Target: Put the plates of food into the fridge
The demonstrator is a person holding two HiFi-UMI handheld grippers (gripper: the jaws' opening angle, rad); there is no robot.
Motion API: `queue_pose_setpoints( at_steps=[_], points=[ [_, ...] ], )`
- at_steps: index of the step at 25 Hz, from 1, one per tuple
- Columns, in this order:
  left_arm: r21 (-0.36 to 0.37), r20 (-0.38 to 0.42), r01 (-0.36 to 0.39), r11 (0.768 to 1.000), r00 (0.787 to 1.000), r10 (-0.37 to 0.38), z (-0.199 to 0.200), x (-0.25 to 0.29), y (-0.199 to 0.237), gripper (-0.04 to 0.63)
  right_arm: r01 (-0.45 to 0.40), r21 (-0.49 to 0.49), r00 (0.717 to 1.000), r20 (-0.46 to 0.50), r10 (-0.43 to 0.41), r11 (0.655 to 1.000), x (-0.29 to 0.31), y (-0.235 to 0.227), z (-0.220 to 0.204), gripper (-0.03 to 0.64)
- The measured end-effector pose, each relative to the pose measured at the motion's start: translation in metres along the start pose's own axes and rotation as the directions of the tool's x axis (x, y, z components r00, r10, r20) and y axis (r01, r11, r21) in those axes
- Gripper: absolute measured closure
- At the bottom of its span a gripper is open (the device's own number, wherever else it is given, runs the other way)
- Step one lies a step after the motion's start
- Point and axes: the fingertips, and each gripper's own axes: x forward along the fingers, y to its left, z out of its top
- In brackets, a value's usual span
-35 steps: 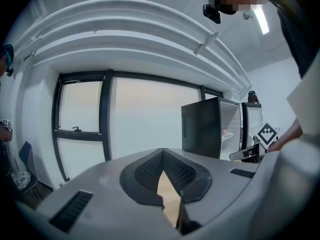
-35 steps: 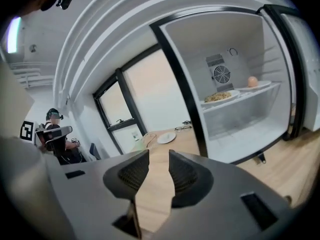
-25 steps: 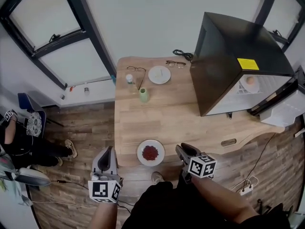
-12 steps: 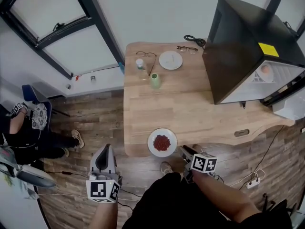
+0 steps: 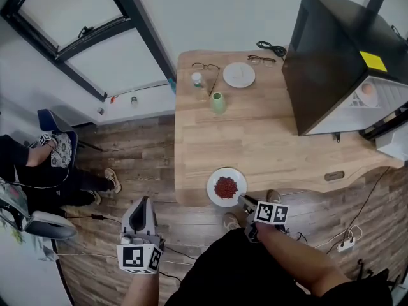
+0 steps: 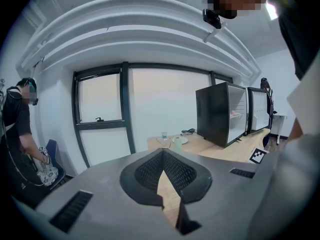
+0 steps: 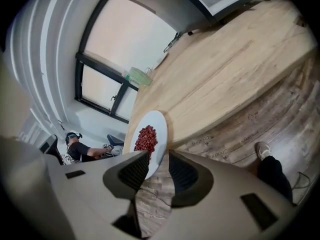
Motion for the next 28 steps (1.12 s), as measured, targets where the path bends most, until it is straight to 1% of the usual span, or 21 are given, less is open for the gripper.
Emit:
queue_pose_setpoints(
  at_steps=[6, 7, 10, 11, 13, 19, 23, 28],
  points=[
    [0.020, -0.016, 0.006, 1.000, 1.000, -0.006, -0.004, -0.005, -0.010, 0.592, -0.018, 0.053, 0.999, -0.027, 0.020, 0.998, 0.017, -0.001, -0.004, 0.481],
    [0.023, -0.021, 0.009, 1.000, 1.000, -0.008, -0.005, -0.005, -0.012, 0.592, -0.022, 0.068, 0.999, -0.026, 0.024, 0.997, 0.018, -0.002, -0.004, 0.494],
    [0.032, -0.034, 0.014, 0.999, 0.999, -0.012, -0.009, -0.006, -0.013, 0.592, -0.051, 0.098, 0.998, -0.022, 0.054, 0.994, 0.019, -0.001, -0.004, 0.507],
    [0.034, -0.037, 0.015, 0.999, 0.999, -0.014, -0.009, -0.006, -0.013, 0.592, -0.066, 0.102, 0.998, -0.018, 0.068, 0.993, 0.018, 0.001, -0.004, 0.525],
    [0.037, -0.040, 0.023, 0.999, 0.999, -0.021, -0.010, -0.004, -0.015, 0.592, -0.095, 0.112, 0.995, -0.003, 0.096, 0.989, 0.015, 0.003, -0.003, 0.549],
    [0.054, -0.025, 0.071, 0.996, 0.997, -0.070, 0.001, 0.007, -0.037, 0.592, -0.173, 0.114, 0.984, 0.052, 0.168, 0.978, 0.000, 0.021, 0.008, 0.586],
    [0.068, -0.006, 0.107, 0.992, 0.994, -0.106, 0.012, 0.018, -0.048, 0.592, -0.189, 0.137, 0.981, 0.078, 0.180, 0.972, -0.011, 0.020, 0.013, 0.586],
    [0.085, 0.019, 0.154, 0.984, 0.988, -0.156, 0.026, 0.031, -0.066, 0.592, -0.191, 0.160, 0.976, 0.132, 0.171, 0.969, -0.032, 0.012, 0.028, 0.586]
  ],
)
